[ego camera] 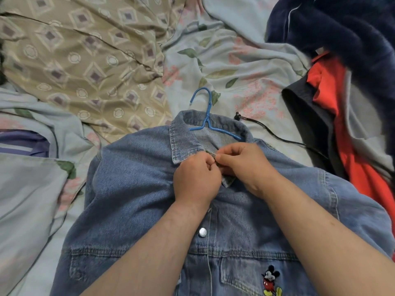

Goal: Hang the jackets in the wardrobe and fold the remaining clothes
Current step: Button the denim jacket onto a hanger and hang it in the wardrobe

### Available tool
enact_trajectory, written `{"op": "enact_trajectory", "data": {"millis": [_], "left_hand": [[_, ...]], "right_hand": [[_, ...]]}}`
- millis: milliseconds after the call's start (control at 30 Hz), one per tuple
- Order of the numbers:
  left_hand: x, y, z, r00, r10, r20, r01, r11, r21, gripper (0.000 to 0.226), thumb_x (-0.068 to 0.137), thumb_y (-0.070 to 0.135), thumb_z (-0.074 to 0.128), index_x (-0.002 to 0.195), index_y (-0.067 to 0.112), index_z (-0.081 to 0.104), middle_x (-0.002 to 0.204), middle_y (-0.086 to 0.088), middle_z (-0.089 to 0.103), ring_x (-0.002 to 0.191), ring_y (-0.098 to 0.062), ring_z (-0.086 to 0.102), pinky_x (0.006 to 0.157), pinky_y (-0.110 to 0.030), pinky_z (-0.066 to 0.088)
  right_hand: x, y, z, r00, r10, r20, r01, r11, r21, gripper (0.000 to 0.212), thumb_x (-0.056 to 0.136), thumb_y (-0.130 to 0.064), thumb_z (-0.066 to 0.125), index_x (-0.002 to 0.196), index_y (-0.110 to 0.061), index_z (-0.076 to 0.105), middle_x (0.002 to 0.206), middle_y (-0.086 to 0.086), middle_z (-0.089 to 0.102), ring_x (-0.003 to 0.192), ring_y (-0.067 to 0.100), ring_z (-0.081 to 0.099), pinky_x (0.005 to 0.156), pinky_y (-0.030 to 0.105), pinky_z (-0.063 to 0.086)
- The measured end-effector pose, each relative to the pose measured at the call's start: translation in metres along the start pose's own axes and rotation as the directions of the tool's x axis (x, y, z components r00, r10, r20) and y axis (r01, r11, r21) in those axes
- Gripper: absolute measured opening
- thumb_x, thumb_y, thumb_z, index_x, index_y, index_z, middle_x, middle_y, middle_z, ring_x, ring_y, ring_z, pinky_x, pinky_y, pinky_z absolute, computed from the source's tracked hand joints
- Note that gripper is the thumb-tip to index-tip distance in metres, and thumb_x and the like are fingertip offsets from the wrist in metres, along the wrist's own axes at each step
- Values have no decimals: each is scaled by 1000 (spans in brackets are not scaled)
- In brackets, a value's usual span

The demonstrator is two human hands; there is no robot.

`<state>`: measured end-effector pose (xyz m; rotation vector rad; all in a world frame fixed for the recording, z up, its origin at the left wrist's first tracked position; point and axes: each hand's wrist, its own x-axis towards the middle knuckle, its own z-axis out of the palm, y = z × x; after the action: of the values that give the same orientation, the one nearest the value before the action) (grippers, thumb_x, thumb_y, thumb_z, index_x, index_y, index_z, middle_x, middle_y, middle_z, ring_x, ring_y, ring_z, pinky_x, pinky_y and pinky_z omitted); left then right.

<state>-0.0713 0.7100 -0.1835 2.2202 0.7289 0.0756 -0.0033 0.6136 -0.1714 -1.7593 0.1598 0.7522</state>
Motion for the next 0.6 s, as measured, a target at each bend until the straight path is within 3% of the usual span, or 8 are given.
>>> {"op": "enact_trajectory", "data": {"millis": [167, 333, 433, 500, 533, 600], "left_hand": [[-5, -3, 2, 1000, -9, -23, 9, 1000, -1, 13, 83, 21, 62, 71, 22, 60, 71, 8, 62, 72, -18, 58, 63, -34, 46], [-3, -3, 2, 990, -140, -34, 137, 988, -70, 27, 81, 30, 68, 59, 32, 53, 60, 15, 59, 70, -17, 61, 63, -30, 46], [9, -3, -2, 973, -218, 77, 221, 975, -36, 27, 79, 27, 70, 54, 25, 59, 68, 5, 69, 78, -25, 66, 71, -34, 54], [21, -3, -4, 934, -300, 193, 317, 947, -60, 17, 78, 20, 71, 63, 13, 68, 74, -8, 72, 81, -33, 68, 73, -38, 57], [26, -2, -5, 902, -351, 252, 387, 915, -112, 13, 77, 15, 70, 69, 5, 69, 76, -15, 72, 78, -35, 68, 71, -38, 58], [32, 2, -8, 831, -440, 341, 527, 820, -223, 10, 77, 6, 70, 73, -2, 65, 68, -16, 65, 54, -27, 61, 51, -26, 49]], "right_hand": [[6, 8, 4, 995, -14, -100, -2, 987, -163, 27, 91, -2, 62, 68, -15, 62, 60, 4, 62, 56, 18, 59, 60, 39, 56], [2, 15, 14, 983, -58, -171, 41, 994, -104, 24, 89, 2, 60, 71, -15, 60, 64, 6, 58, 58, 19, 54, 51, 28, 44], [-1, 18, 17, 980, -66, -187, 58, 997, -47, 22, 86, 4, 62, 76, -15, 61, 66, 4, 56, 59, 16, 51, 50, 26, 41], [-2, 18, 17, 977, -86, -195, 77, 996, -54, 23, 86, 5, 63, 77, -17, 60, 66, 1, 55, 57, 11, 49, 50, 19, 41], [-3, 19, 17, 976, -99, -196, 89, 994, -59, 24, 86, 5, 63, 77, -17, 60, 67, 0, 55, 56, 9, 47, 49, 16, 40], [-3, 19, 17, 973, -129, -194, 120, 991, -57, 25, 86, 5, 63, 77, -18, 57, 67, -1, 53, 55, 6, 44, 49, 13, 38]]}}
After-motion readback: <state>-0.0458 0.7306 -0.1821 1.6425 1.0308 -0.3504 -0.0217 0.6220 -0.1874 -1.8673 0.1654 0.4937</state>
